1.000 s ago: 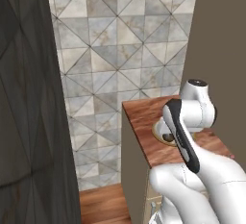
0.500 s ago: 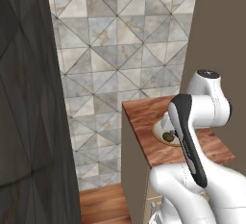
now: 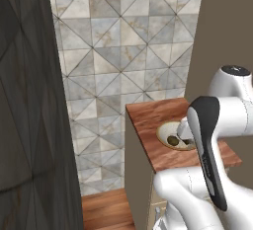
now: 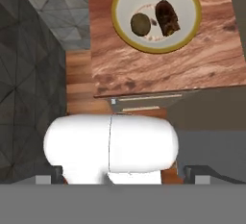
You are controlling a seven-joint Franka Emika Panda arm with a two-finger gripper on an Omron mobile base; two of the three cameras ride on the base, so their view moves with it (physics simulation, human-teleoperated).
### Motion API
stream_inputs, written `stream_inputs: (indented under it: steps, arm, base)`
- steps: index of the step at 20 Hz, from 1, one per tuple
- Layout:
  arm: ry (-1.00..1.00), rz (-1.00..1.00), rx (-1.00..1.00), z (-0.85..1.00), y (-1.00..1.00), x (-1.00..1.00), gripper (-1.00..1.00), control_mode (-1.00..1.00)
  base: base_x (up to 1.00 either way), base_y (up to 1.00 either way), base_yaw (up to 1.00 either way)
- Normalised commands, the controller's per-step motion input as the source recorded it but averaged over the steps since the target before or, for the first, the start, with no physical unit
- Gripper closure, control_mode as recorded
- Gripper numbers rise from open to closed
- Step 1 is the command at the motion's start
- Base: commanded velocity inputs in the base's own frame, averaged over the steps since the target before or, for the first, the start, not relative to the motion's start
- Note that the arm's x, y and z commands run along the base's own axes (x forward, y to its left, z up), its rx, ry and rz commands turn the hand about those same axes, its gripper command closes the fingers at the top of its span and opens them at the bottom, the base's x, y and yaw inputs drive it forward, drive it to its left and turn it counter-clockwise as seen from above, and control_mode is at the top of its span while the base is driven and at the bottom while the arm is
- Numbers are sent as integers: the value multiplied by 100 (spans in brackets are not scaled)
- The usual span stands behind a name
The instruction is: Take the lemon, kiwi, and sweet potato from the freezer and place them in the bowl on the counter.
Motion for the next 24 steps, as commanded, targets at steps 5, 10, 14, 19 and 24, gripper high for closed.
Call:
stream_inputs:
  steps: [5, 10, 14, 19, 24]
  arm:
    - [0, 0, -1, 23, 7, -41, -100, -100]
    - [0, 0, 0, 17, 10, -16, -100, -100]
    - [0, 0, 0, 16, 0, -24, -100, -100]
    - [0, 0, 0, 2, 0, -5, -100, 100]
    - [0, 0, 0, 0, 0, 0, -100, 100]
  base:
    - [0, 0, 0]
    - [0, 0, 0]
    - [0, 0, 0]
    - [-45, -1, 0]
    - [-100, -17, 1]
